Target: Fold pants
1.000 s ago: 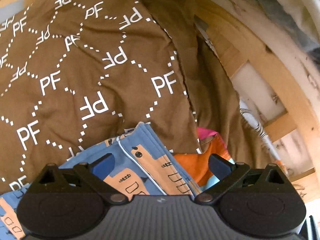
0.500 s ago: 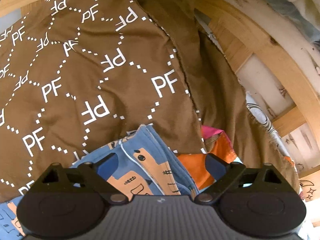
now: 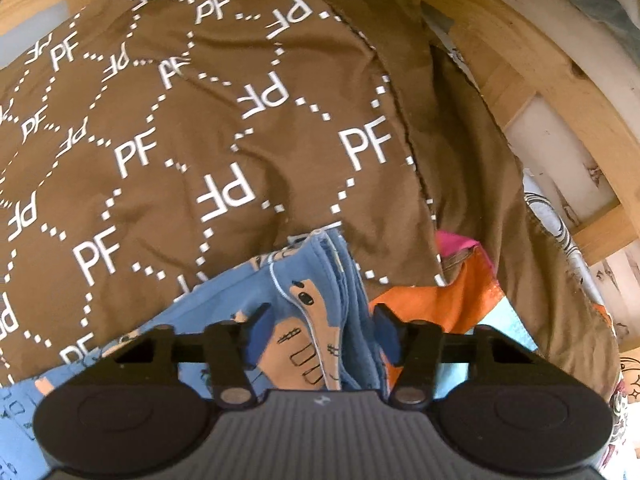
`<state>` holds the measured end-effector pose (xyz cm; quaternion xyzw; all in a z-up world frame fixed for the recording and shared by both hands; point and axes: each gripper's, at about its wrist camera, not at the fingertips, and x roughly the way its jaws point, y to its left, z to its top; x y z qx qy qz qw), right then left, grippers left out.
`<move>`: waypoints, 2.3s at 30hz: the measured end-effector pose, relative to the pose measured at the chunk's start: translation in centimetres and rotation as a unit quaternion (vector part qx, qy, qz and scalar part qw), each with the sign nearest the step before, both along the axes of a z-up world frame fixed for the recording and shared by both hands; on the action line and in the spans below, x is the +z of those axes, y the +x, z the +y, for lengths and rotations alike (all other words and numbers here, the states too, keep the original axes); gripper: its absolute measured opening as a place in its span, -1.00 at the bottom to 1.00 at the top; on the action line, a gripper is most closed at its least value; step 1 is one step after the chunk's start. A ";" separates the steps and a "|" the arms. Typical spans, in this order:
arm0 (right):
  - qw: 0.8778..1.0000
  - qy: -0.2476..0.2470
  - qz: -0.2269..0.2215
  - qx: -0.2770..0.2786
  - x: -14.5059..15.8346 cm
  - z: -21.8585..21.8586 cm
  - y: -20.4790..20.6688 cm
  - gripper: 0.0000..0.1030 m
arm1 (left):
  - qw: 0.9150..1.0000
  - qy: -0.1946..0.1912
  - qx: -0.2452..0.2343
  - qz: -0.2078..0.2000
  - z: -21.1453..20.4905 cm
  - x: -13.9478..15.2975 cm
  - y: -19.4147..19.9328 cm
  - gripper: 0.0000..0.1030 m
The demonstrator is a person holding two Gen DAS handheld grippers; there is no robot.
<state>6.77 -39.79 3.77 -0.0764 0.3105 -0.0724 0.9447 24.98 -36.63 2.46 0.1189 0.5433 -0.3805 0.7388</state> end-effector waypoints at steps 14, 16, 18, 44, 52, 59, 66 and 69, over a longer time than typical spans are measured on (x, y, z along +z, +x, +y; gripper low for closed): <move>0.998 -0.024 -0.017 0.059 2.3 3.4 -0.9 -0.69 | 0.996 -0.086 0.038 -0.006 9.1 3.0 0.0 -0.78; 0.997 -0.023 -0.021 0.076 2.9 4.4 -1.0 -0.69 | 0.994 -0.097 0.050 -0.004 11.1 3.5 0.1 -0.78; 0.995 -0.023 -0.025 0.097 3.6 5.4 -1.0 -0.69 | 0.992 -0.106 0.063 -0.004 13.1 3.9 0.4 -0.78; 0.959 -0.005 0.095 0.267 -0.2 20.2 1.8 -0.68 | 0.969 -0.155 0.186 0.052 34.5 -5.5 2.2 -0.58; 0.963 -0.010 0.093 0.254 -0.8 20.4 1.4 -0.62 | 0.964 -0.161 0.200 0.075 35.4 -6.3 2.3 -0.57; 0.964 -0.015 0.080 0.253 -0.6 20.4 1.0 -0.63 | 0.960 -0.168 0.215 0.062 35.4 -5.7 1.8 -0.77; 0.965 -0.010 0.062 0.256 0.4 20.7 0.3 -0.67 | 0.962 -0.161 0.214 0.043 36.4 -3.6 1.2 -0.79; 0.961 -0.003 0.055 0.271 1.0 21.2 0.0 -0.69 | 0.962 -0.151 0.223 0.038 37.8 -2.9 1.0 -0.79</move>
